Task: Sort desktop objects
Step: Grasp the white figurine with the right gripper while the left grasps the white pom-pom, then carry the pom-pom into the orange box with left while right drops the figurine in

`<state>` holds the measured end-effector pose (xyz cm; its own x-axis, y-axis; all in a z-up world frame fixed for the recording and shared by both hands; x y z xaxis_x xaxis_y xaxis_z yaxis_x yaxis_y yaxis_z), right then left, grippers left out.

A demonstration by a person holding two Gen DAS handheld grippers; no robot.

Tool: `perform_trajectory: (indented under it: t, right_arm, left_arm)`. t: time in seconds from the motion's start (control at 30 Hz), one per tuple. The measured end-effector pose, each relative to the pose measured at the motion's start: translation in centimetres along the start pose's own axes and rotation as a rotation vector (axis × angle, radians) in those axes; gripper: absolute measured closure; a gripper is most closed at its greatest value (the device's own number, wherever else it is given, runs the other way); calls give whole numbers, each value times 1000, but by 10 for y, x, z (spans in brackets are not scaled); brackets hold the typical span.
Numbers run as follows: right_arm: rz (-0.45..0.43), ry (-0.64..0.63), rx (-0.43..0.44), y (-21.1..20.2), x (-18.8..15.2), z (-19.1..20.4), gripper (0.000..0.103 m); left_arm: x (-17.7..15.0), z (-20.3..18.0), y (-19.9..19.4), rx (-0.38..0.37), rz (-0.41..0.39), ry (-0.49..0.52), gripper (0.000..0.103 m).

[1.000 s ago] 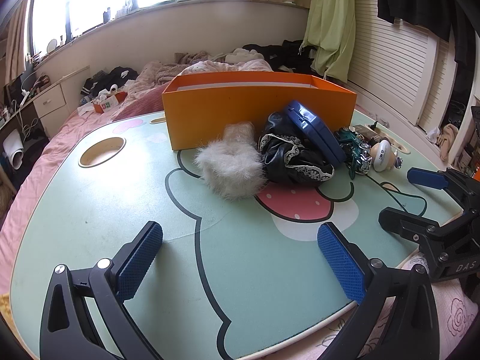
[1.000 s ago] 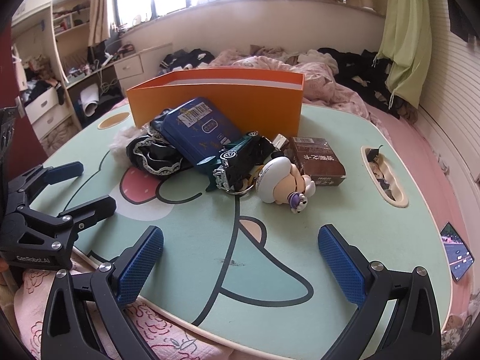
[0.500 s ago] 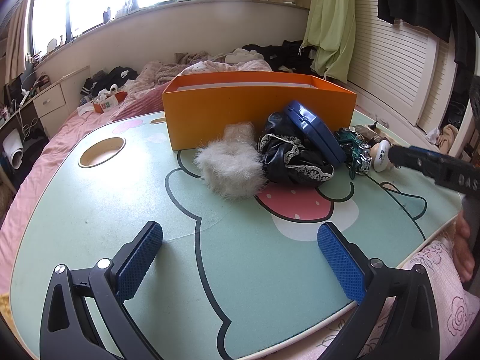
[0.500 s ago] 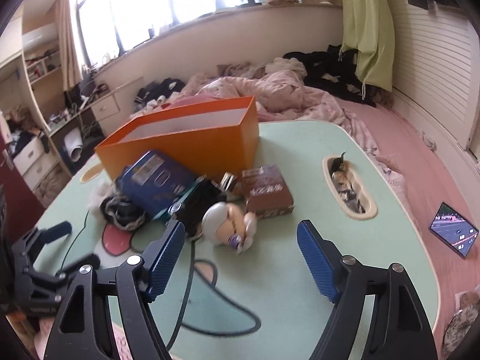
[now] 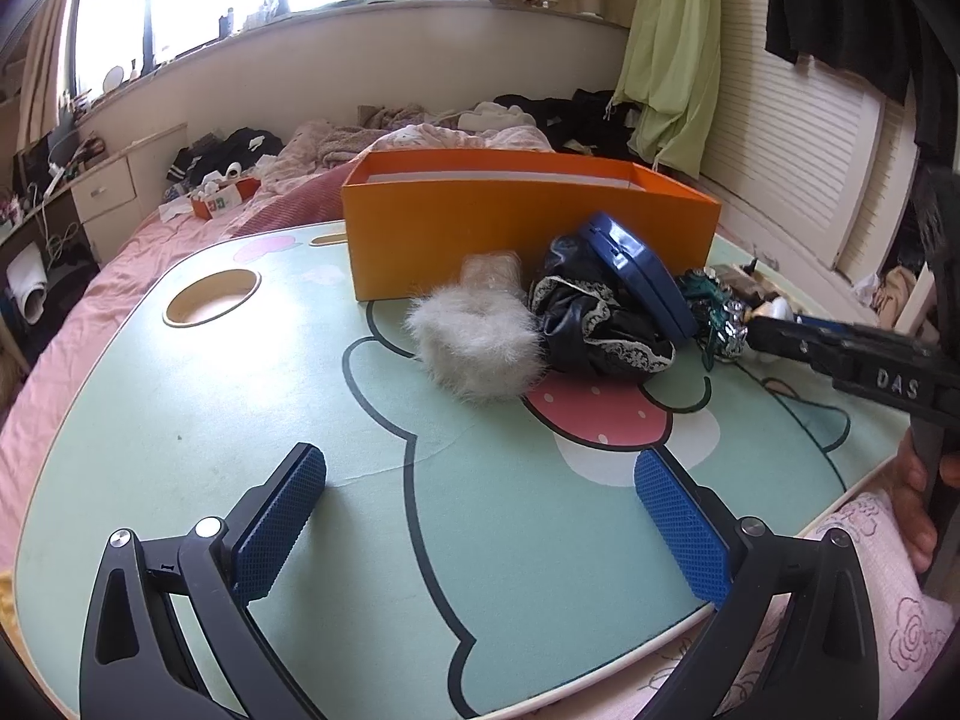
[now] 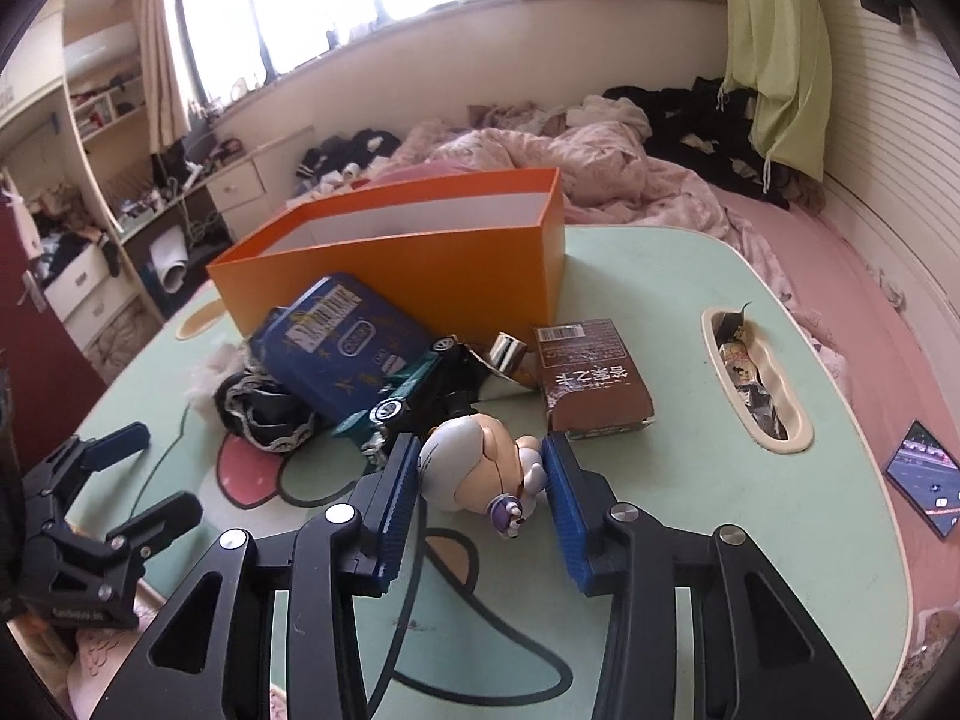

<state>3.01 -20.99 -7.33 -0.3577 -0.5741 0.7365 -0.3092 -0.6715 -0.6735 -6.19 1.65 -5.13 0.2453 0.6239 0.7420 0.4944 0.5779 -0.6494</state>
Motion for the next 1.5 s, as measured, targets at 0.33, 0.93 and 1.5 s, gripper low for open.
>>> perform_trajectory:
  t: [0.33, 0.93, 1.5]
  right_arm:
    - [-92, 4, 45, -27, -1, 5, 62]
    - [-146, -76, -18, -40, 0, 15, 62]
    - [-231, -119, -32, -63, 26, 22, 64]
  left_arm:
    - [44, 15, 4, -24, 32, -66, 9]
    - [37, 13, 44, -22, 221, -8, 64]
    - [83, 5, -28, -64, -4, 43, 64]
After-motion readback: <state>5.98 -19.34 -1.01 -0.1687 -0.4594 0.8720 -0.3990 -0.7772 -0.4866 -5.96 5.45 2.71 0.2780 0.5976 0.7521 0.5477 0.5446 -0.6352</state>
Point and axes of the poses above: each gripper's, at about its wrist camera, not at the fingertips, and y roughly the way its jaws point, z to its left, x to its top, the point moved 10 cm from there along y, roughly the way its jaws point, and after that the axes turned 14 degrees about -x, right-handed, at the moved point
